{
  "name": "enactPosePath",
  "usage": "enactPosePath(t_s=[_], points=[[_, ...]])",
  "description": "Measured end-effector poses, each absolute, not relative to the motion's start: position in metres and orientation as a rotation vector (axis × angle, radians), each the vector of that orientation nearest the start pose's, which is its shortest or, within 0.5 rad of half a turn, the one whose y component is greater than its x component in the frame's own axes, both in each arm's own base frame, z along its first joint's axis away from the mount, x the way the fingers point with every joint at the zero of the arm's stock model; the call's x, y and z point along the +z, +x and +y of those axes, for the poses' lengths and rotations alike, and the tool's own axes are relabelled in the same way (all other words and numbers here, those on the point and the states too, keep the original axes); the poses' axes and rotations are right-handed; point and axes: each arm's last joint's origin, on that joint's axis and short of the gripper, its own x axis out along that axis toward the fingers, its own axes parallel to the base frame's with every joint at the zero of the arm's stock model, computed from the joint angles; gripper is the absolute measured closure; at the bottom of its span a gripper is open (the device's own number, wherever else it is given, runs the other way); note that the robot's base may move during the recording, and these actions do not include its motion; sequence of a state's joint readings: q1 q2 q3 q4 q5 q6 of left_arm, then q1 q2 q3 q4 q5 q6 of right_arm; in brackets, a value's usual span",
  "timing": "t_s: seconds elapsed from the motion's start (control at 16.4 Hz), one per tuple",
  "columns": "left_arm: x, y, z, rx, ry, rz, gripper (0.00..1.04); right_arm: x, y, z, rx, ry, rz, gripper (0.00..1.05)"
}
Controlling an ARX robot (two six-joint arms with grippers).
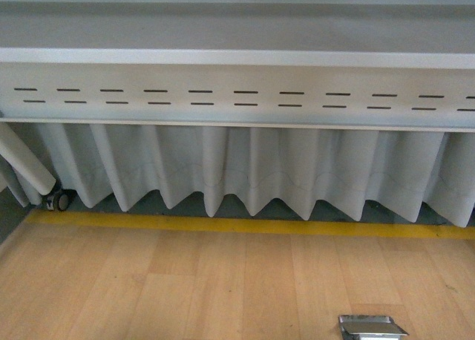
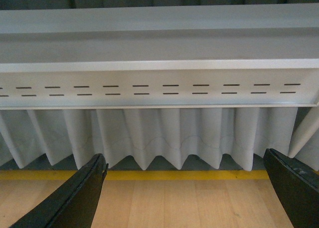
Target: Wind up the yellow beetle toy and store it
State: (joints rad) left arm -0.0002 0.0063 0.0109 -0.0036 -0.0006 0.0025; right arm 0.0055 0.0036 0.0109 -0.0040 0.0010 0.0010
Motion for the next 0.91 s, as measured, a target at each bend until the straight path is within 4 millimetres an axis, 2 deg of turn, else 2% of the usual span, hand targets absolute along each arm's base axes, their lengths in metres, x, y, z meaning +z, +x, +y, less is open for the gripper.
enactPosePath(t_s=[0.91], points=[[0.1664, 0.0974, 0.0, 0.0, 0.002, -0.001, 0.07, 0.1665, 0.0973, 0.0005, 0.005, 0.001, -0.003, 0.07]])
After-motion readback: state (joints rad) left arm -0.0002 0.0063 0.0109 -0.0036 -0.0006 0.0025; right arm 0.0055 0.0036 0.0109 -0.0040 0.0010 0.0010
